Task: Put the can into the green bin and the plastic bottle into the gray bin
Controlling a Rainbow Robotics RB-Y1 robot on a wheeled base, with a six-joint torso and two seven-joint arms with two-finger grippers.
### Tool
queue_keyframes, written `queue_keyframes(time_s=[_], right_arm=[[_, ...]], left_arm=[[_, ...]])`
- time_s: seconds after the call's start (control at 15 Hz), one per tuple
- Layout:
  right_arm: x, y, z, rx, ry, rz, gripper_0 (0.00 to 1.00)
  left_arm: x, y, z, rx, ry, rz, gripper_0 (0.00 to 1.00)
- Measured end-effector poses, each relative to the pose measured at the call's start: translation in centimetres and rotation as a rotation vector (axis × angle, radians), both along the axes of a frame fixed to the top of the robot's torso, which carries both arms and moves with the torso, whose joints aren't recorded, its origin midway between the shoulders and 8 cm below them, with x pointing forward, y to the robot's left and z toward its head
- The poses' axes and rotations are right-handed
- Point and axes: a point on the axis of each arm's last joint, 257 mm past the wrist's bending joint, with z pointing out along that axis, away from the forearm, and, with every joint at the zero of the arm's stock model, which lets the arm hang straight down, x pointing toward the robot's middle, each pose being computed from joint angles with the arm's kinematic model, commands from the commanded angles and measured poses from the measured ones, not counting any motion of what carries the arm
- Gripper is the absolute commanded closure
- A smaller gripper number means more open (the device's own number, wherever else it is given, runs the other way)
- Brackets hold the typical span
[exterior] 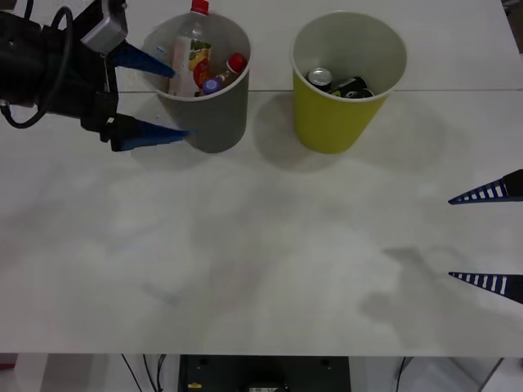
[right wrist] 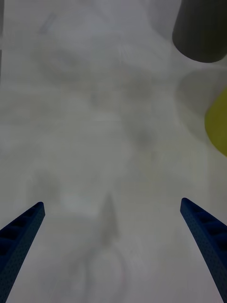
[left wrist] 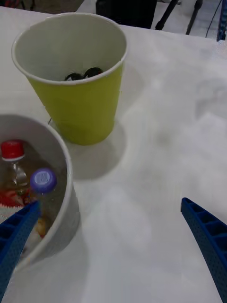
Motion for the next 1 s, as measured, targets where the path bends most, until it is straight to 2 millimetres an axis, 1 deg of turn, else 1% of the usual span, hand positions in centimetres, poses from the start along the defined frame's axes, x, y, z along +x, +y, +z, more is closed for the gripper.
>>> queue_keyframes(time_s=[0.2,0.4,0.53,0.67,0.8,1.0], right_arm=[[0.0,0.0,0.0,0.000,0.000,0.000,0.00],[0.0,0.0,0.0,0.000,0.000,0.000,0.00],[0.0,0.0,0.0,0.000,0.000,0.000,0.00],[0.0,0.0,0.0,0.000,0.000,0.000,0.00],[0.0,0.0,0.0,0.000,0.000,0.000,0.00],[0.0,0.0,0.0,0.000,0.000,0.000,0.00]], left_arm=[[-1.3,3.6,-2.4,0.016,-0.056,0.006,0.00],[-2.7,6.2,-4.3,0.045,-0.097,0.009,0.00],[-3.8,7.3,-5.3,0.068,-0.118,0.005,0.00],[-5.3,8.0,-6.2,0.091,-0.123,-0.002,0.00],[-7.1,8.5,-6.8,0.119,-0.116,-0.022,0.00],[-8.8,9.7,-7.5,0.158,-0.140,-0.053,0.00]])
